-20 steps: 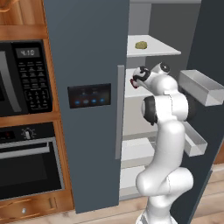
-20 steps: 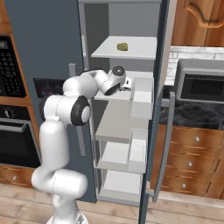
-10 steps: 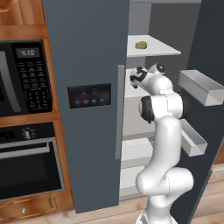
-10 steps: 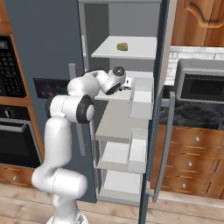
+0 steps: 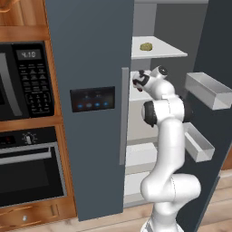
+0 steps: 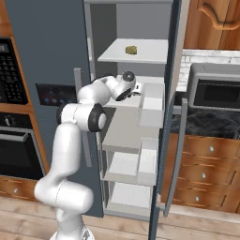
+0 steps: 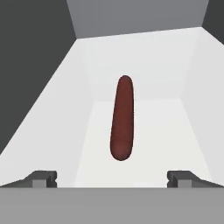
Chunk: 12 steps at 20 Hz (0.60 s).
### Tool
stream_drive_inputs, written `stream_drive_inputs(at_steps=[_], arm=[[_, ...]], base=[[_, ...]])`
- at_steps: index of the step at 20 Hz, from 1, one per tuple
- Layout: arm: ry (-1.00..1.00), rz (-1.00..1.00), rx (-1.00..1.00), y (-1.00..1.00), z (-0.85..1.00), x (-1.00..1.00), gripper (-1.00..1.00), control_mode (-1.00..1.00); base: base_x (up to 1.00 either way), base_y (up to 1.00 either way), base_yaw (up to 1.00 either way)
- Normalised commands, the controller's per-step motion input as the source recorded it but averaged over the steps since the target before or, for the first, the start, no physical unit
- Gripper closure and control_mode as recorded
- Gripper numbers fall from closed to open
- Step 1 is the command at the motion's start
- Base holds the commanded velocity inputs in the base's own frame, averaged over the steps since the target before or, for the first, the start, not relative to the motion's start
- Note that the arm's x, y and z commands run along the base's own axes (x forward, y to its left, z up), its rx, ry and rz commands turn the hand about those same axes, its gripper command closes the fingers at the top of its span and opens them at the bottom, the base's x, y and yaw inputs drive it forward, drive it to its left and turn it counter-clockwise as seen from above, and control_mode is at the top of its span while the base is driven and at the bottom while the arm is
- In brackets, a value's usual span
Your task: Retrieve the sausage and cheese from the fridge and place them on the cutting board on the counter.
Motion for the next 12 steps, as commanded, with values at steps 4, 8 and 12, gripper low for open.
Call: stream_drive_inputs(at_steps=[4,8,12], arm=[[0.02,0.00,0.00,0.00,-0.16,0.25,-1.00,-1.00],[0.02,0.00,0.00,0.00,-0.08,0.28,-1.00,-1.00],[0.00,0.00,0.00,0.00,-0.09,0.27,-1.00,-1.00]], base=[[0.00,0.00,0.00],[0.00,0.00,0.00],[0.00,0.00,0.00]])
